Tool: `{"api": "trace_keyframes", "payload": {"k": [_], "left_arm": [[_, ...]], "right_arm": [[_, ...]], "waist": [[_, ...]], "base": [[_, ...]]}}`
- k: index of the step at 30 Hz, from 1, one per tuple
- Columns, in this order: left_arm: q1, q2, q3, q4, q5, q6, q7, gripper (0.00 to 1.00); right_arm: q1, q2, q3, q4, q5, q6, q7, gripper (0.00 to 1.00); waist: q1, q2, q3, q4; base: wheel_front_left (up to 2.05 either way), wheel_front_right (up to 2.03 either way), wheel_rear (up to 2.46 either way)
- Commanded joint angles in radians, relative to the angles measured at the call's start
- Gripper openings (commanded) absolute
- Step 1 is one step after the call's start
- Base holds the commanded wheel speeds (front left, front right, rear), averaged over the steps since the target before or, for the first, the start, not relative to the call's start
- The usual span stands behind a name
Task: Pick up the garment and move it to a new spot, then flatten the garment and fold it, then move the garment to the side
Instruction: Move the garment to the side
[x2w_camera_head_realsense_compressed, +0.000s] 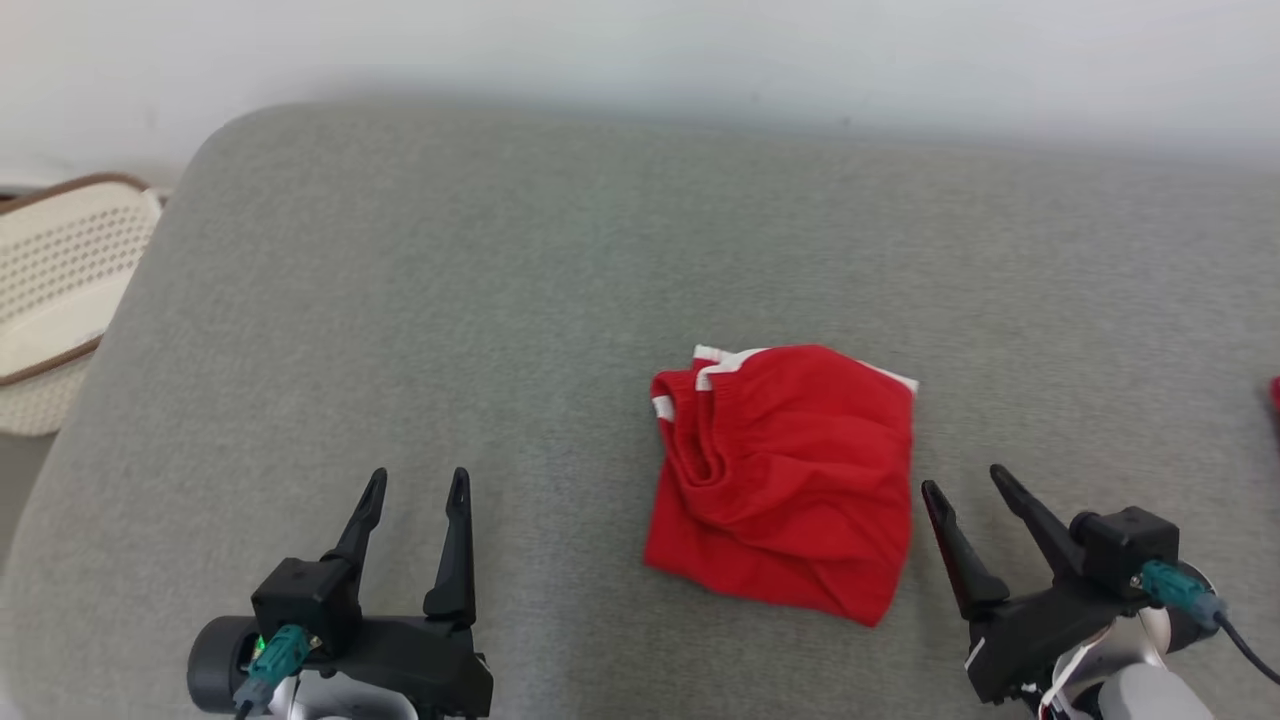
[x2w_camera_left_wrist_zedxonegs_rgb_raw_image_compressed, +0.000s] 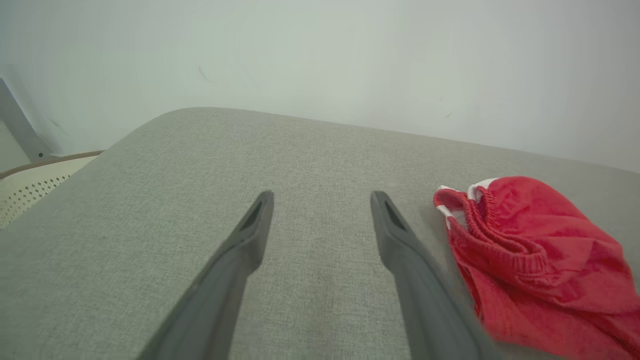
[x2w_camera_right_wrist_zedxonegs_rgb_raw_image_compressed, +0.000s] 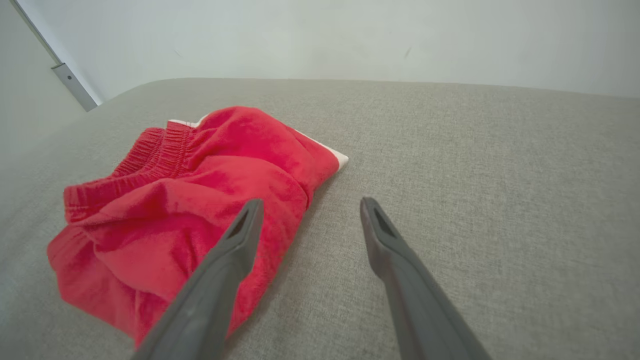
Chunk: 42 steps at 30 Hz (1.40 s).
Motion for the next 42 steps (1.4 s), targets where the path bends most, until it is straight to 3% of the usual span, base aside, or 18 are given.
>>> {"api": "trace_keyframes", "payload": {"k": [1,10,11,12,13,19,24,42], "left_arm": [[-0.016,-0.001,-0.001,0.007,0.006,-0.004,-0.008,1.00],[-0.041,-0.032,0.002,0.045,-0.005,-0.016,-0.036,1.00],[-0.042,-0.034,0.004,0.051,-0.006,-0.019,-0.038,1.00],[-0.044,-0.035,0.005,0.053,-0.006,-0.020,-0.040,1.00],[-0.045,-0.034,0.006,0.054,-0.006,-0.020,-0.041,1.00],[-0.051,-0.027,0.016,0.054,-0.003,-0.017,-0.046,1.00],[-0.047,-0.011,0.026,0.035,0.002,-0.010,-0.050,1.00],[-0.075,0.097,0.055,-0.082,0.036,0.024,0.029,1.00]], "right_arm": [[-0.020,-0.008,-0.001,0.013,0.013,-0.001,-0.010,1.00],[-0.098,-0.018,0.072,0.151,0.071,-0.001,-0.011,1.00],[-0.107,-0.019,0.093,0.166,0.089,-0.001,0.002,0.89],[-0.112,-0.021,0.100,0.166,0.093,-0.001,0.000,0.38],[-0.111,-0.022,0.109,0.168,0.098,-0.001,0.006,0.00],[-0.108,-0.049,0.142,0.131,0.074,-0.001,-0.008,0.00],[-0.066,-0.058,0.133,0.067,0.022,-0.001,-0.022,0.00],[0.071,-0.073,0.050,-0.136,-0.112,-0.001,-0.018,0.00]], "waist": [[0.0000,-0.0001,0.051,0.065],[0.0000,-0.0001,0.073,0.101],[0.0000,-0.0001,0.074,0.099],[0.0000,-0.0001,0.075,0.098],[0.0000,-0.0001,0.075,0.095],[0.0000,-0.0001,0.070,0.069],[0.0000,-0.0001,0.063,0.008],[0.0000,-0.0001,0.109,-0.390]], "base": [[0.00,0.00,0.00],[0.00,0.00,0.00],[0.00,0.00,0.00],[0.00,0.00,0.00],[0.00,0.00,0.00],[0.00,0.00,0.00],[0.00,0.00,0.00],[0.00,0.00,0.00]]}}
